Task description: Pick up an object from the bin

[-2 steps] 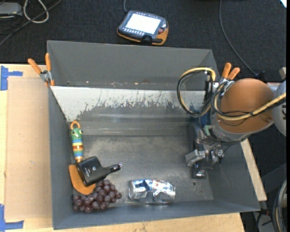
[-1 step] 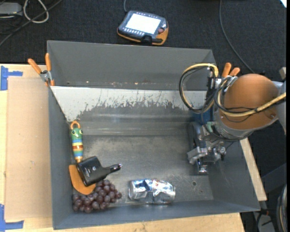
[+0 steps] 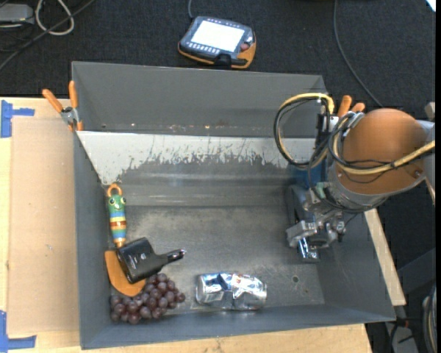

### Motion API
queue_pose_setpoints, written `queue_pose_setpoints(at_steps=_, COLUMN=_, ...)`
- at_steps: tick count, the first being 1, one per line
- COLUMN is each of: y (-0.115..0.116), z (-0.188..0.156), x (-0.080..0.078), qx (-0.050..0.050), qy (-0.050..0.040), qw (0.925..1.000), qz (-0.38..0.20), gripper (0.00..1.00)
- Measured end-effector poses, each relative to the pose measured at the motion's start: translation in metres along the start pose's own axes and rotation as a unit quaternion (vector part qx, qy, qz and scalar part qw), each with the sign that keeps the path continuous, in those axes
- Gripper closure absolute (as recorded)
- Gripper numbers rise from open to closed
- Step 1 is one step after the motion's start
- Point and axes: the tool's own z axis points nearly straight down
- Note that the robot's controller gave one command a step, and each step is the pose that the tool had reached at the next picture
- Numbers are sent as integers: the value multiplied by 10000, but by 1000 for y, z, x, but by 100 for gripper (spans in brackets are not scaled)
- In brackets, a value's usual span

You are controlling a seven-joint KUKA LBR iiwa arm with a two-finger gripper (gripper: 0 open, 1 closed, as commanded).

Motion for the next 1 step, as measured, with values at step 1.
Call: queue_pose_setpoints(at_steps=1, y=3, z=-30, x=-1, qx=-73, qy=-15, qw=10000, qz=10, gripper=100)
